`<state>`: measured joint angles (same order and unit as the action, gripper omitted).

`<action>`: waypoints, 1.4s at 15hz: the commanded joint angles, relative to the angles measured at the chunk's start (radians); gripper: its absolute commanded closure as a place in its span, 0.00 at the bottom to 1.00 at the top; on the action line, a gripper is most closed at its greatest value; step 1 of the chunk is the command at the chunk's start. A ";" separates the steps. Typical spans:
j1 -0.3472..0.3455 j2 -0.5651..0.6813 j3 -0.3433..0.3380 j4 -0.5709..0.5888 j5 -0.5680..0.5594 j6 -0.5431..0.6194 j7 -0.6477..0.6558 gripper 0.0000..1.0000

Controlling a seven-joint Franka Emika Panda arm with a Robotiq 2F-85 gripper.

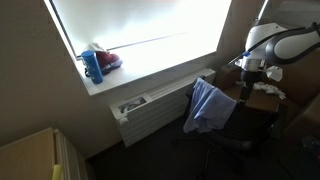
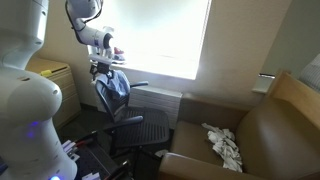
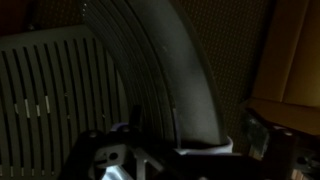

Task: Tilt the chair to the left

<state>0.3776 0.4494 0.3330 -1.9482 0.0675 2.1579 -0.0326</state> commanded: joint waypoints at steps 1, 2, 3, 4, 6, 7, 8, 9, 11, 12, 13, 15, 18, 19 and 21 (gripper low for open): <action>0.005 0.025 0.006 -0.006 0.011 -0.013 -0.010 0.00; 0.010 0.029 0.003 -0.010 0.004 -0.004 -0.003 0.00; 0.015 0.032 -0.003 -0.011 -0.006 -0.002 0.002 0.00; 0.028 0.033 -0.014 -0.022 -0.033 0.038 0.020 0.00; 0.041 0.031 -0.027 -0.038 -0.076 0.112 0.034 0.26; 0.046 0.030 -0.033 -0.045 -0.100 0.140 0.038 0.34; 0.048 0.027 -0.034 -0.053 -0.118 0.167 0.033 0.40; 0.052 0.025 -0.031 -0.060 -0.129 0.188 0.027 0.47; 0.058 0.019 -0.030 -0.064 -0.155 0.200 0.008 0.61; 0.044 0.015 -0.015 -0.064 -0.143 0.197 -0.029 0.67; 0.029 0.012 0.001 -0.060 -0.133 0.173 -0.084 0.76; -0.017 0.008 0.040 -0.048 -0.098 0.137 -0.240 0.84; -0.052 -0.002 0.064 -0.029 -0.089 0.044 -0.361 0.84; -0.062 -0.002 0.070 -0.024 -0.089 0.013 -0.395 0.84; -0.069 -0.003 0.071 -0.017 -0.107 -0.045 -0.447 0.84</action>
<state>0.3627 0.4731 0.3746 -1.9783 -0.0562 2.2105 -0.3117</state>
